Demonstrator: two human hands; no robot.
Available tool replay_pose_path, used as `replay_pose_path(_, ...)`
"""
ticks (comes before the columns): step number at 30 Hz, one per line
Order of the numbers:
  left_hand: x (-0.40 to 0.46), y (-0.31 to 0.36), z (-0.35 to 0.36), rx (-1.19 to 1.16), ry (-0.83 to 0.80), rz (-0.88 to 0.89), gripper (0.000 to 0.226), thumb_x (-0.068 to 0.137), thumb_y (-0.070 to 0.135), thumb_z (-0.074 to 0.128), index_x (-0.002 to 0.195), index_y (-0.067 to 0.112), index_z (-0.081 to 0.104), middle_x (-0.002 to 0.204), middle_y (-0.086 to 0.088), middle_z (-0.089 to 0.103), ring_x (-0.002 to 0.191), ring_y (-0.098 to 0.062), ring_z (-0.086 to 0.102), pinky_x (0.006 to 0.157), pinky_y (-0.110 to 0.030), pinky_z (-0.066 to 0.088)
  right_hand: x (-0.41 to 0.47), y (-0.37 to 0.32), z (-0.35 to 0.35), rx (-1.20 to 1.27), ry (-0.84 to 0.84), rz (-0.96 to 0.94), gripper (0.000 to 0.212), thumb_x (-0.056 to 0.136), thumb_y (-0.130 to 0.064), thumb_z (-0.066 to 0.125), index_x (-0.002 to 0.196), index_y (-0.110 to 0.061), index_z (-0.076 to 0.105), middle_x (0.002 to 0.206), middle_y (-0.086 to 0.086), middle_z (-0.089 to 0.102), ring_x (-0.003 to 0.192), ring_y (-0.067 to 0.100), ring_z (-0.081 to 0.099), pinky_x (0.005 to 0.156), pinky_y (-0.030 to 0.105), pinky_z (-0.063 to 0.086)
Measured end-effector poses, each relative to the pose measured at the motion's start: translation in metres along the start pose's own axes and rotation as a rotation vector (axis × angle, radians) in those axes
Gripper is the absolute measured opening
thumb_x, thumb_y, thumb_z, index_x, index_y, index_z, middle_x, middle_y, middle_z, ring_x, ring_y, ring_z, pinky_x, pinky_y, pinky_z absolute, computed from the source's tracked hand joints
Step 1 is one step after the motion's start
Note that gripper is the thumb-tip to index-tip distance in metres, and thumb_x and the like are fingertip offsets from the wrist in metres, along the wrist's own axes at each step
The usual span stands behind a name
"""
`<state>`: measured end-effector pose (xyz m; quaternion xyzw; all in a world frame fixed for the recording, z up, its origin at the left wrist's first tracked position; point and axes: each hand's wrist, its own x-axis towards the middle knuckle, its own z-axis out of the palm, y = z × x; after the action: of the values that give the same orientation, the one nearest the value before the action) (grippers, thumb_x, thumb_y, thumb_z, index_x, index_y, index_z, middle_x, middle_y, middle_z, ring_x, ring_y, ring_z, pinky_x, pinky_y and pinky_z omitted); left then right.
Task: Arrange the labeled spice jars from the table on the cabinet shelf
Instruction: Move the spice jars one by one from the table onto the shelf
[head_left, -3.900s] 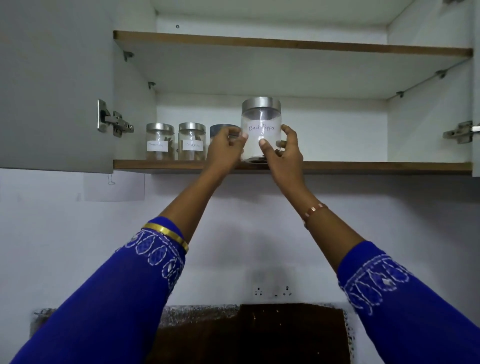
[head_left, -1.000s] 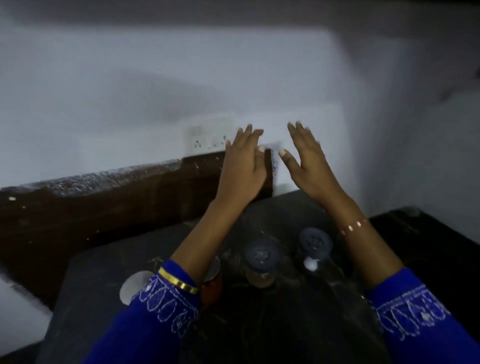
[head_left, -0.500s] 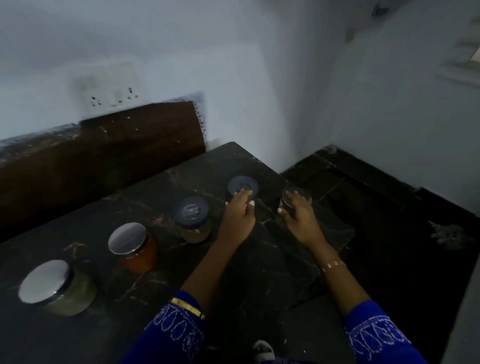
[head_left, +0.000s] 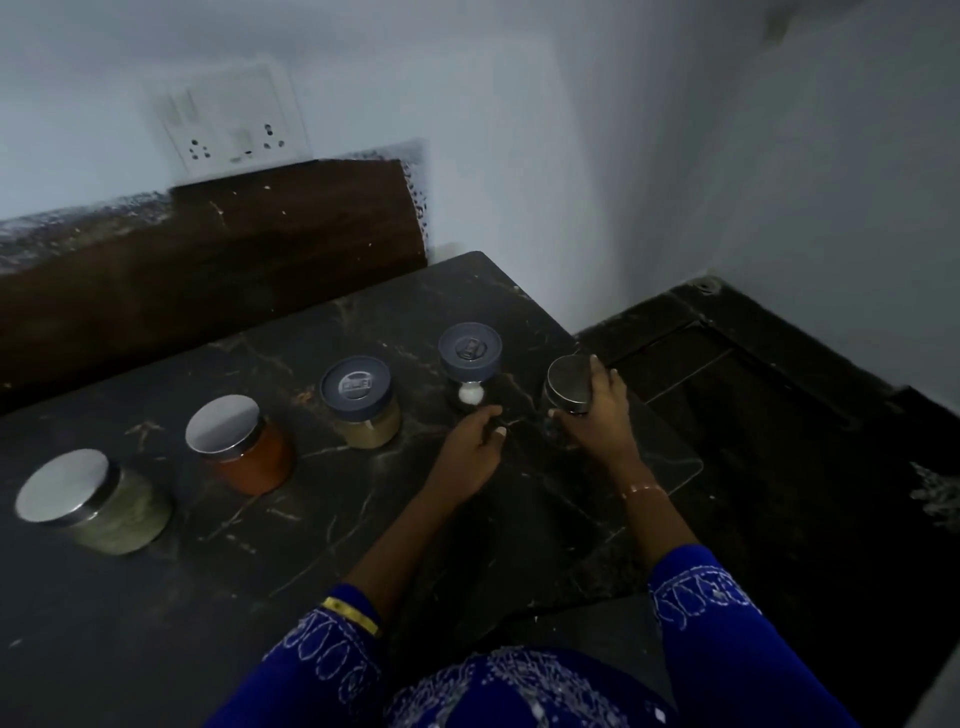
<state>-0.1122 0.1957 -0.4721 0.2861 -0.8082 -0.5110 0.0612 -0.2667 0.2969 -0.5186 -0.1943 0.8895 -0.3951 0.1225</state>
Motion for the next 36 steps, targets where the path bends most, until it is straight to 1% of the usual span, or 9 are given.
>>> replay_pose_path(2, 0.000, 0.002, 0.007, -0.025, 0.001, -0.020, 0.041, 0.095, 0.013, 0.043, 0.135, 0.012, 0.041, 0.137, -0.010, 0.048, 0.119, -0.020, 0.050, 0.102, -0.033, 0.041, 0.003, 0.005, 0.001, 0.046, -0.002, -0.034, 0.103, 0.071, -0.020, 0.078, 0.149, -0.026, 0.010, 0.154, 0.016, 0.011, 0.141, 0.034, 0.021, 0.114, 0.049, 0.026)
replay_pose_path(7, -0.002, 0.002, 0.018, -0.100, -0.008, -0.026, 0.038, 0.094, 0.014, 0.044, 0.132, 0.015, 0.044, 0.132, -0.007, 0.053, 0.093, 0.002, 0.050, 0.076, -0.011, 0.039, 0.008, 0.007, 0.002, 0.159, 0.054, -0.066, 0.107, 0.064, -0.018, 0.082, 0.148, -0.017, 0.017, 0.149, 0.013, 0.029, 0.137, 0.028, 0.032, 0.110, 0.038, 0.028)
replay_pose_path(12, 0.001, 0.013, 0.017, -0.199, 0.024, -0.042, 0.036, 0.095, 0.014, 0.043, 0.131, 0.014, 0.045, 0.128, -0.001, 0.052, 0.104, -0.003, 0.049, 0.080, -0.012, 0.039, 0.005, -0.005, -0.001, 0.239, 0.101, -0.057, 0.095, 0.062, -0.021, 0.084, 0.142, -0.015, 0.033, 0.141, 0.010, 0.043, 0.129, 0.025, 0.043, 0.103, 0.029, 0.034)
replay_pose_path(15, -0.003, 0.021, 0.007, -0.329, 0.078, -0.011, 0.023, 0.096, 0.015, 0.040, 0.115, 0.020, 0.053, 0.110, 0.006, 0.055, 0.092, 0.001, 0.054, 0.072, -0.013, 0.040, -0.002, -0.026, -0.016, 0.637, -0.053, -0.023, 0.082, 0.066, -0.018, 0.080, 0.136, -0.024, 0.036, 0.131, 0.005, 0.047, 0.111, 0.021, 0.055, 0.081, 0.025, 0.055)
replay_pose_path(18, -0.006, 0.022, -0.010, -0.563, 0.183, -0.109, 0.026, 0.098, 0.028, 0.034, 0.110, 0.017, 0.054, 0.108, -0.002, 0.059, 0.098, -0.016, 0.057, 0.075, -0.024, 0.046, -0.005, -0.051, -0.035, 0.910, -0.258, -0.051, 0.060, 0.067, -0.022, 0.075, 0.120, -0.024, 0.046, 0.120, 0.007, 0.052, 0.100, 0.025, 0.061, 0.066, 0.025, 0.056)
replay_pose_path(22, -0.008, 0.022, -0.035, -0.958, -0.143, -0.323, 0.049, 0.091, 0.060, 0.022, 0.116, 0.026, 0.047, 0.117, -0.013, 0.055, 0.110, -0.033, 0.055, 0.081, -0.042, 0.048, -0.007, -0.077, -0.040, 1.109, -0.449, -0.166, 0.025, 0.078, -0.016, 0.058, 0.103, -0.019, 0.057, 0.097, -0.001, 0.066, 0.088, 0.014, 0.067, 0.071, 0.027, 0.055)
replay_pose_path(25, -0.011, 0.021, -0.045, -1.155, -0.278, -0.317, 0.067, 0.083, 0.070, 0.021, 0.117, 0.023, 0.054, 0.121, -0.021, 0.060, 0.107, -0.036, 0.061, 0.085, -0.048, 0.050, -0.015, -0.092, -0.033, 1.161, -0.494, -0.173, 0.034, 0.081, -0.017, 0.052, 0.114, -0.010, 0.052, 0.104, 0.003, 0.064, 0.095, 0.018, 0.064, 0.079, 0.033, 0.055)
replay_pose_path(29, -0.015, 0.025, -0.059, -1.214, -0.092, -0.205, 0.059, 0.080, 0.064, 0.036, 0.118, 0.022, 0.054, 0.113, -0.017, 0.067, 0.098, -0.029, 0.068, 0.080, -0.044, 0.054, -0.021, -0.108, -0.019, 1.102, -0.385, -0.145, 0.049, 0.087, -0.016, 0.055, 0.134, -0.009, 0.040, 0.119, 0.006, 0.061, 0.107, 0.024, 0.062, 0.087, 0.038, 0.054)
replay_pose_path(36, -0.033, 0.028, -0.078, -1.108, 0.253, 0.032, 0.064, 0.071, 0.025, 0.062, 0.131, 0.014, 0.042, 0.128, -0.013, 0.055, 0.110, -0.026, 0.060, 0.085, -0.033, 0.053, -0.033, -0.145, 0.006, 0.987, -0.463, -0.155, 0.049, 0.083, -0.011, 0.063, 0.127, -0.024, 0.046, 0.098, -0.008, 0.071, 0.090, 0.011, 0.070, 0.073, 0.028, 0.058)
